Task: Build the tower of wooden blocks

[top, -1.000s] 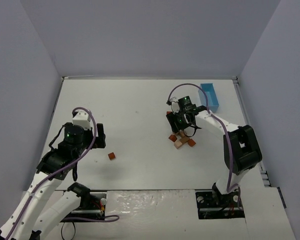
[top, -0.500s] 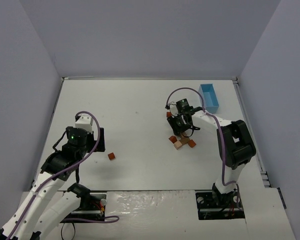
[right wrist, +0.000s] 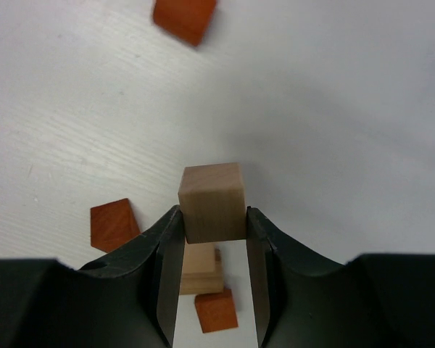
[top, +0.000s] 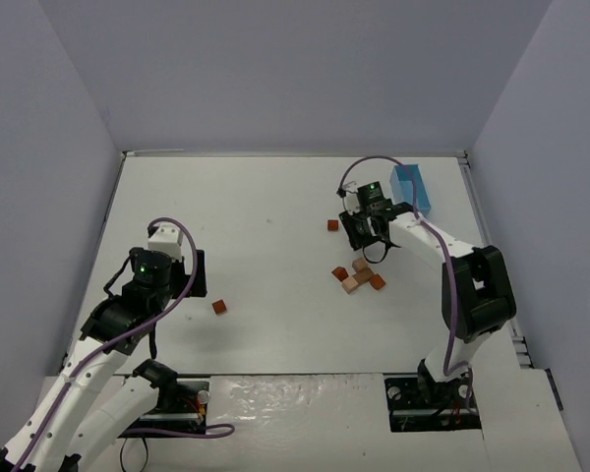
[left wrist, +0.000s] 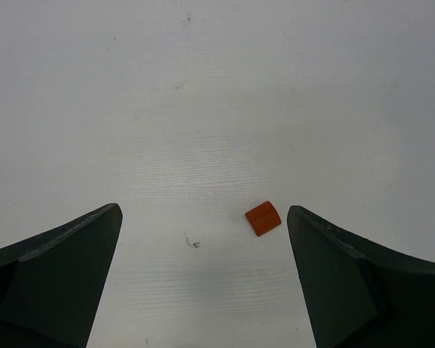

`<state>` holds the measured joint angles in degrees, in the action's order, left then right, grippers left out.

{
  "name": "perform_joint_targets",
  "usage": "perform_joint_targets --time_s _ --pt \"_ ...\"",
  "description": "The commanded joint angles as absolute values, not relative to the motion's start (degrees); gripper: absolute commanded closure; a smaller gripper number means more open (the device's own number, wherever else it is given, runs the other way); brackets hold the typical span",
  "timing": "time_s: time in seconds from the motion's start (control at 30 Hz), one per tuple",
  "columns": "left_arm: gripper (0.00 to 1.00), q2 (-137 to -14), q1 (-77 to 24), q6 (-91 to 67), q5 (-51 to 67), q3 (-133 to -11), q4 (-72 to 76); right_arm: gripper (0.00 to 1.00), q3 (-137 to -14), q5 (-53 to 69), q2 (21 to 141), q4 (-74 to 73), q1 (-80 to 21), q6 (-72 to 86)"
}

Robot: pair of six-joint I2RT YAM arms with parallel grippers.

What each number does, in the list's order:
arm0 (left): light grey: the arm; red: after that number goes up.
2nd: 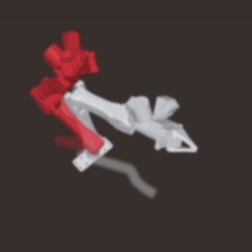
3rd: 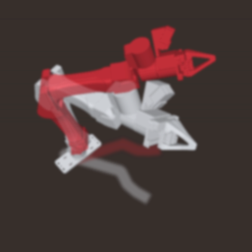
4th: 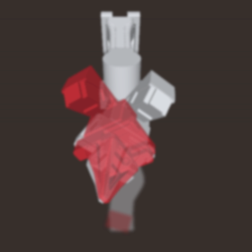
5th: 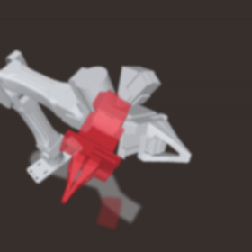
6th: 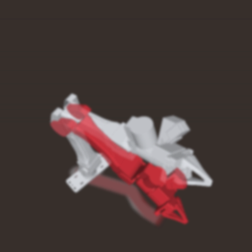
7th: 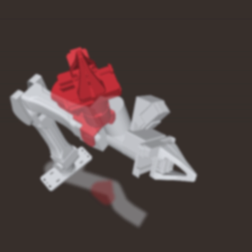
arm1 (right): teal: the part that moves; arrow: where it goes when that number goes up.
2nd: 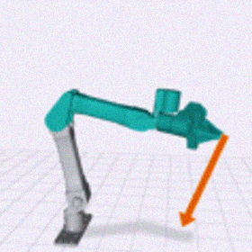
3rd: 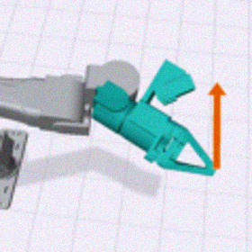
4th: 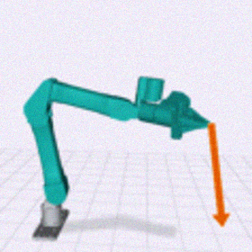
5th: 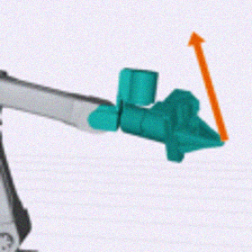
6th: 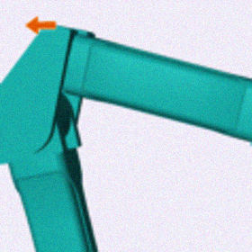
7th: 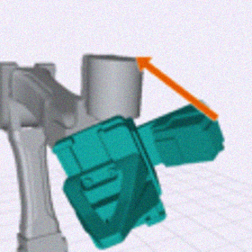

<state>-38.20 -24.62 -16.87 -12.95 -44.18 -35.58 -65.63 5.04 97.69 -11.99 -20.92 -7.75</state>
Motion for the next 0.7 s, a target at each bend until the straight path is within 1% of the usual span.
perform_joint_targets --time_s 0.0,0.1,0.33,0.67 --pt "0.03 -38.48 -24.26 -15.84 -13.1 -45.09 -31.68 1.0 -64.1 0.32 89.02 -11.67 -12.44 -3.13" --pt "0.03 -38.7 -24.17 -15.32 -12.31 -44.94 -31.31 1.0 -60.97 -2.32 88.75 -11.69 -10.25 -1.99" --pt "0.03 -38.76 -24.08 -14.68 -12.04 -44.74 -30.76 1.0 -59.68 1.46 94.7 -11.34 -8.36 -1.92" --pt "0.03 -38.41 -24.07 -14.34 -12.04 -44.57 -30.59 1.0 -59.77 2.84 99.78 -8.22 -6.99 -1.93"
